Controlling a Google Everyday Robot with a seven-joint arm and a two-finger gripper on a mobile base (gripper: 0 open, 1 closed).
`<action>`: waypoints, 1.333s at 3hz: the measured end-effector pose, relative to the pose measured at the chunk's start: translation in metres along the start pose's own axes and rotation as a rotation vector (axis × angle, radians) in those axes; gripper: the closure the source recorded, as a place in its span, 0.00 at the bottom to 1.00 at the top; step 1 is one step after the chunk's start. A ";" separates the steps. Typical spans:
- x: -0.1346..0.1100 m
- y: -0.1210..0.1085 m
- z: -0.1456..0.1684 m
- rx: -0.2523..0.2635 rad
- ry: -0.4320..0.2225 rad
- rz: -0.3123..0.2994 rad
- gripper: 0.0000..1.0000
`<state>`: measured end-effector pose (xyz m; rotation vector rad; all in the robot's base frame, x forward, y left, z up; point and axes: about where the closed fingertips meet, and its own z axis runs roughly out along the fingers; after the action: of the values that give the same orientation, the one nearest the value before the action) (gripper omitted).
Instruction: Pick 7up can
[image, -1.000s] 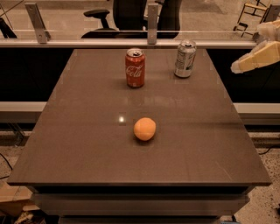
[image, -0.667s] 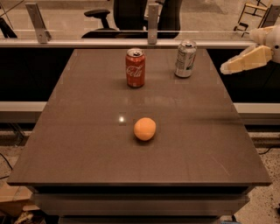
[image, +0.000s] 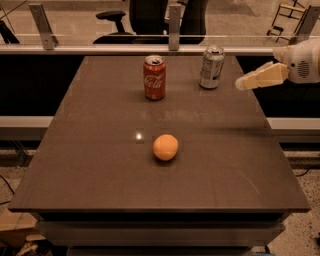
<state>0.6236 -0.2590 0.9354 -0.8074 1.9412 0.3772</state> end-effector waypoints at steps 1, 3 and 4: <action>0.010 0.001 0.015 0.017 -0.002 0.041 0.00; 0.000 0.000 0.031 -0.001 -0.060 0.040 0.00; -0.010 -0.009 0.048 -0.018 -0.167 0.048 0.00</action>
Offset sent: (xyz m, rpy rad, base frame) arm 0.0076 0.0026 -0.0210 0.0317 0.0197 -0.0583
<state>0.6647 -0.2349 0.9212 -0.7183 1.8057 0.4771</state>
